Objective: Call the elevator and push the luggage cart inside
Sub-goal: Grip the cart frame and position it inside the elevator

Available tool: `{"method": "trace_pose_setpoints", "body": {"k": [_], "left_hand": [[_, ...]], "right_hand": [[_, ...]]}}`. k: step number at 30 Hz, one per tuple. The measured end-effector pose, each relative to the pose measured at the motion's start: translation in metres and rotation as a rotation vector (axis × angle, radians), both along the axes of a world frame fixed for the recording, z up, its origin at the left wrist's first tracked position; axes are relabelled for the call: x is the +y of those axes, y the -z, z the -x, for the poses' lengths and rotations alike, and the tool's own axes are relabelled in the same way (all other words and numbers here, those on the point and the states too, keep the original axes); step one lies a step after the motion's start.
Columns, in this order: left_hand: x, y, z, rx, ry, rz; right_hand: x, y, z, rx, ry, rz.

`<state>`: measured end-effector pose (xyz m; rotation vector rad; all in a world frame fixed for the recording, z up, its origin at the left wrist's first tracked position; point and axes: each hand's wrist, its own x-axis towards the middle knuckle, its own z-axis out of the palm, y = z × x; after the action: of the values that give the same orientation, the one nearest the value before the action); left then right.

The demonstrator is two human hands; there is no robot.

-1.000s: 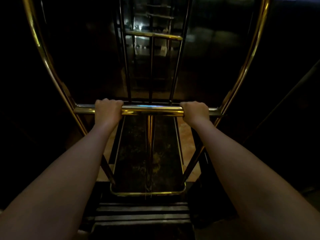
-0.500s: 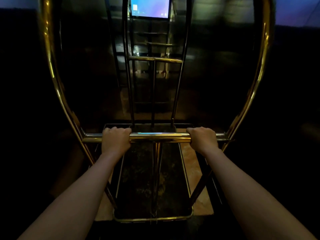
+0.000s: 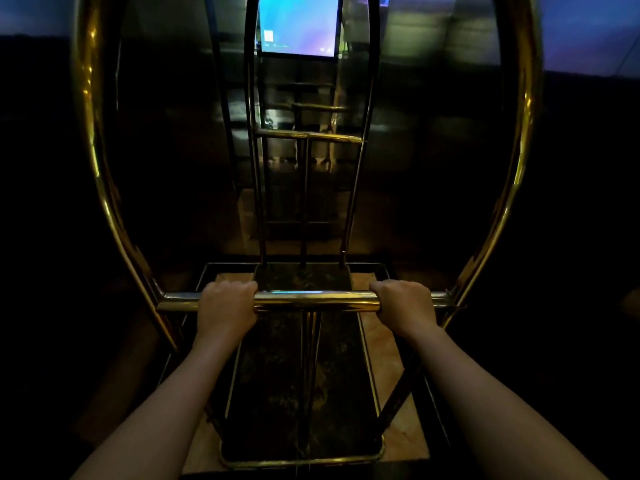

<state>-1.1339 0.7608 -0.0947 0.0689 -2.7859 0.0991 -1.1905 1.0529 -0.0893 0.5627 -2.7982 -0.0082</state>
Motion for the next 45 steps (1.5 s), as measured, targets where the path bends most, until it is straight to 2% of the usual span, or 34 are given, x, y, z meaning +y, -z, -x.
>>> {"method": "trace_pose_setpoints", "body": {"k": [7,16,18,20,23,24,26,28,30,32,34,36,45], "left_hand": [[0.005,-0.005,-0.005,-0.004,-0.034,-0.009],[-0.004,-0.002,-0.011,0.066,0.057,-0.062],[-0.007,-0.001,-0.008,0.032,0.065,-0.090],[-0.011,-0.004,-0.007,-0.078,0.102,-0.141],[-0.022,-0.021,-0.009,-0.169,0.173,-0.296],[-0.026,-0.030,-0.012,-0.107,0.197,-0.318],[-0.039,-0.056,-0.020,0.197,0.180,-0.261],[-0.053,-0.091,-0.029,0.530,0.020,-0.248],[-0.067,-0.126,-0.033,0.735,-0.170,-0.359],[-0.077,-0.146,-0.027,0.793,-0.241,-0.585],[-0.083,-0.152,-0.014,0.778,-0.227,-0.814],[-0.086,-0.149,-0.004,0.778,-0.226,-0.950],[-0.080,-0.140,0.003,0.865,-0.271,-0.856]], "right_hand": [[0.002,-0.006,-0.002,-0.013,-0.024,-0.011],[0.003,-0.005,-0.006,-0.017,-0.028,0.002],[0.002,-0.006,-0.005,-0.004,-0.028,-0.006],[0.001,-0.006,-0.004,0.000,-0.024,-0.005],[0.000,-0.007,0.000,0.015,-0.013,-0.008],[0.000,-0.007,0.002,0.016,-0.014,-0.005],[0.000,-0.004,0.005,0.008,-0.016,0.004],[0.002,0.000,0.008,-0.006,0.002,-0.001],[0.004,0.003,0.010,-0.009,0.005,0.001],[0.004,0.003,0.010,-0.013,0.003,0.000],[0.004,0.002,0.008,0.002,-0.013,0.005],[0.005,0.001,0.007,0.004,-0.023,0.016],[0.005,0.002,0.002,0.000,-0.009,0.033]]}}
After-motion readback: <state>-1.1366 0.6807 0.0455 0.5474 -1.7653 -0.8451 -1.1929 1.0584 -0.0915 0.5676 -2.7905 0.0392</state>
